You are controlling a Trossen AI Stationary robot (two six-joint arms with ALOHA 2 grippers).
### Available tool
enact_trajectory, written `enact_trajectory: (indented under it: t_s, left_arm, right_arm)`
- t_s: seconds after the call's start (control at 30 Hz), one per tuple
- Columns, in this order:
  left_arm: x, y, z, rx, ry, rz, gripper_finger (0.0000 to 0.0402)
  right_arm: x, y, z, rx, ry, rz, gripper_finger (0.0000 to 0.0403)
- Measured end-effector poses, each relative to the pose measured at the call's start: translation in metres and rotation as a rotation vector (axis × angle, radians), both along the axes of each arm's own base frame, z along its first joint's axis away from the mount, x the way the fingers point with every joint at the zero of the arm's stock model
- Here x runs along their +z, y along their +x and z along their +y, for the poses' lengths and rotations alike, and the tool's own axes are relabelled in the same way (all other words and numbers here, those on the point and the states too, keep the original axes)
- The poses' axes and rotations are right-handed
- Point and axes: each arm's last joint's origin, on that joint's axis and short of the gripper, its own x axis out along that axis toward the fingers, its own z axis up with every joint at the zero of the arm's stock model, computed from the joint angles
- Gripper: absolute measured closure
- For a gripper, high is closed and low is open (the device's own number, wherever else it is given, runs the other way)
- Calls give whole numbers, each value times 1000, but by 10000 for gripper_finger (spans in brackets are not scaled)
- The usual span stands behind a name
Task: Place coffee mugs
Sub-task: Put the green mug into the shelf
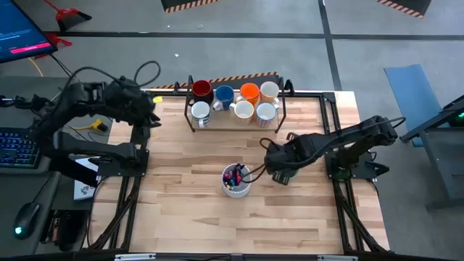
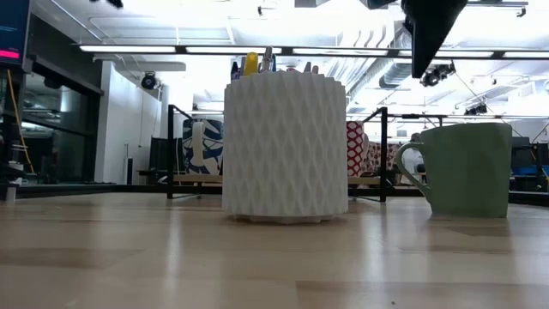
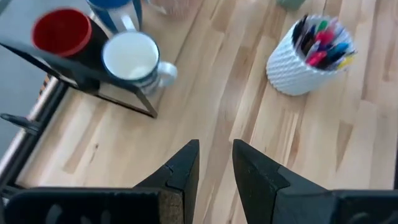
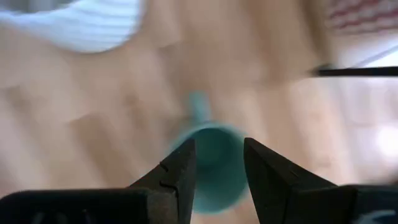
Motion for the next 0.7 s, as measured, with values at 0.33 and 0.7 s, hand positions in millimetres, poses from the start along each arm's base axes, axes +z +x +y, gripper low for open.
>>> enact_trajectory:
  t_s: [0.33,0.7]
  left_arm:
    - [-60,-2,-3,-68,-100,152,314]
    - [-75,-17,-8,-24,-128,128,314]
  right_arm:
    - [-25,-1,24,20,154,-4,288]
    - [-60,-10,23,-77,156,48,287]
